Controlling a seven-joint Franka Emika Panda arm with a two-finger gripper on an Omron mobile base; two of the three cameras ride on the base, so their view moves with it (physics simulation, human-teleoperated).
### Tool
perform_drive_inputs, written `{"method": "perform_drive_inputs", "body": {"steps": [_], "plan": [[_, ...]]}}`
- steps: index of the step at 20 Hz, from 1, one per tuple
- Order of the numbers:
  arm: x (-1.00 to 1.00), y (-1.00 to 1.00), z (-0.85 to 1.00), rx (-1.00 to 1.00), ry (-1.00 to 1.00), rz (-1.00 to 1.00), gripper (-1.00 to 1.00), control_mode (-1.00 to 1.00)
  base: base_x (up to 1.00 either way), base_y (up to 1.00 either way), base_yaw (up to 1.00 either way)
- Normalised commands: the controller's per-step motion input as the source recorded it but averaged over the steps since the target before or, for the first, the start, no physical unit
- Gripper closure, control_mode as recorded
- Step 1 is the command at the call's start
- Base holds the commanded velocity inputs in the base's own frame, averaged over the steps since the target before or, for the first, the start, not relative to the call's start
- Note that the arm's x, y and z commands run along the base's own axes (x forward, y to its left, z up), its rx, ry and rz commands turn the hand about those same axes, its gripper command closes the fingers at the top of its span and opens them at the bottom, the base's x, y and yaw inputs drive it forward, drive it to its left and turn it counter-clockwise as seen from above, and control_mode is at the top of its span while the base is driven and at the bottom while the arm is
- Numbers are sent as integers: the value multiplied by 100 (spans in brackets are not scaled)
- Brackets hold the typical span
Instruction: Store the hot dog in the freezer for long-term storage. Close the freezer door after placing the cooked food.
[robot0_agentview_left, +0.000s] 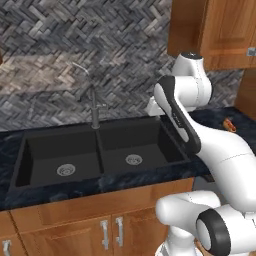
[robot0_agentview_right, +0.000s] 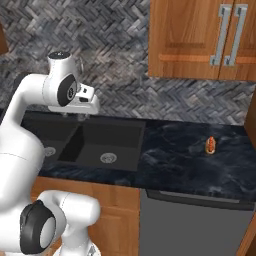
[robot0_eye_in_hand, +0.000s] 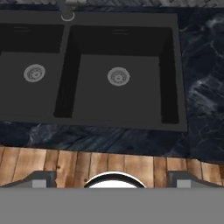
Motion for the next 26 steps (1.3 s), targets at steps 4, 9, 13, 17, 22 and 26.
{"method": "perform_drive_inputs", "body": {"steps": [4, 9, 13, 17, 22, 26], "plan": [[0, 0, 0, 0, 0, 0, -100, 100, 0, -76, 0], [0, 0, 0, 0, 0, 0, -100, 100, 0, -76, 0], [0, 0, 0, 0, 0, 0, -100, 100, 0, -75, 0], [0, 0, 0, 0, 0, 0, -100, 100, 0, -69, -1], [0, 0, 0, 0, 0, 0, -100, 100, 0, -56, -2], [0, 0, 0, 0, 0, 0, -100, 100, 0, -31, -3]]}}
